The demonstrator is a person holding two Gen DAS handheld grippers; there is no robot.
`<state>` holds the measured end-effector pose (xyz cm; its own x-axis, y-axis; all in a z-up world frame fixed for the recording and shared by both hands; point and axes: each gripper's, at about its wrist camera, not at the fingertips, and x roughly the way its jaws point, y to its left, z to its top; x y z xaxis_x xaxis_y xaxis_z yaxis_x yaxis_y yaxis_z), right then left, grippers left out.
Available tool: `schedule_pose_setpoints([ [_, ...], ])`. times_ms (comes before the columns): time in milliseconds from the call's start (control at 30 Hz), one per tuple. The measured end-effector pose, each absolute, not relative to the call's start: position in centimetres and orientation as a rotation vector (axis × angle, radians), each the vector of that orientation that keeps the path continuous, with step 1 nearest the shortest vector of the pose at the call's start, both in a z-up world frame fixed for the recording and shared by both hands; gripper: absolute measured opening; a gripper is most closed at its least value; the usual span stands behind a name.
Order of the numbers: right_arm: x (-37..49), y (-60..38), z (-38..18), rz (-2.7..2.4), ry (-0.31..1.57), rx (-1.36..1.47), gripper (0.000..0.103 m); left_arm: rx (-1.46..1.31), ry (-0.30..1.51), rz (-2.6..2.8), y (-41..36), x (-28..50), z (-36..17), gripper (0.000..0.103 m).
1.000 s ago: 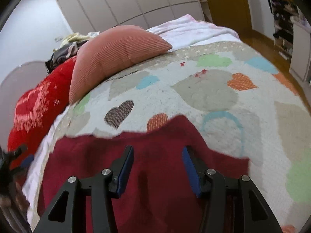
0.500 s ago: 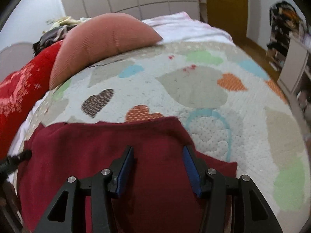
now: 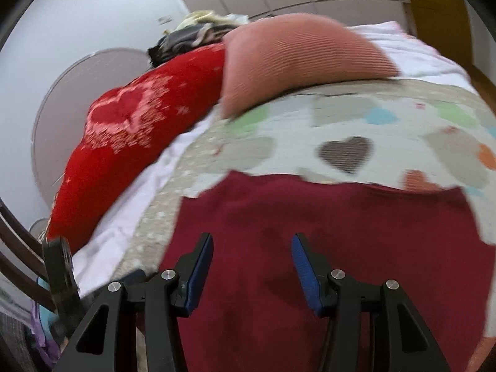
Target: Fold small clothes
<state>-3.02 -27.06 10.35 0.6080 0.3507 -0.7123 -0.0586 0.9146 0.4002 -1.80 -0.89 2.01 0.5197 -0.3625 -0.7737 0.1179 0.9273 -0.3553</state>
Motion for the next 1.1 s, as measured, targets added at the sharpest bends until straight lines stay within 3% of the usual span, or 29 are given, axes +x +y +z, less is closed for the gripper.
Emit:
schedule_pose_setpoints([
  [333,6.1,-16.6,5.8,0.269,1.086,0.266,0.051,-0.272,0.941,-0.362,-0.3,-1.6,1.4,0.086],
  [467,7.0,-15.9,4.9,0.207,1.077,0.157,0.032,-0.288,0.946,-0.402,0.2,-1.4,1.2,0.085],
  [600,7.1,-17.3,5.4,0.230,1.061,0.255,0.010,-0.282,0.949,-0.411,0.2,-1.5,1.1,0.085],
  [1100,4.8,-16.8,7.0,0.303,1.012,0.260,0.014,-0.266,0.951,-0.391,0.0,-1.3,1.0,0.086],
])
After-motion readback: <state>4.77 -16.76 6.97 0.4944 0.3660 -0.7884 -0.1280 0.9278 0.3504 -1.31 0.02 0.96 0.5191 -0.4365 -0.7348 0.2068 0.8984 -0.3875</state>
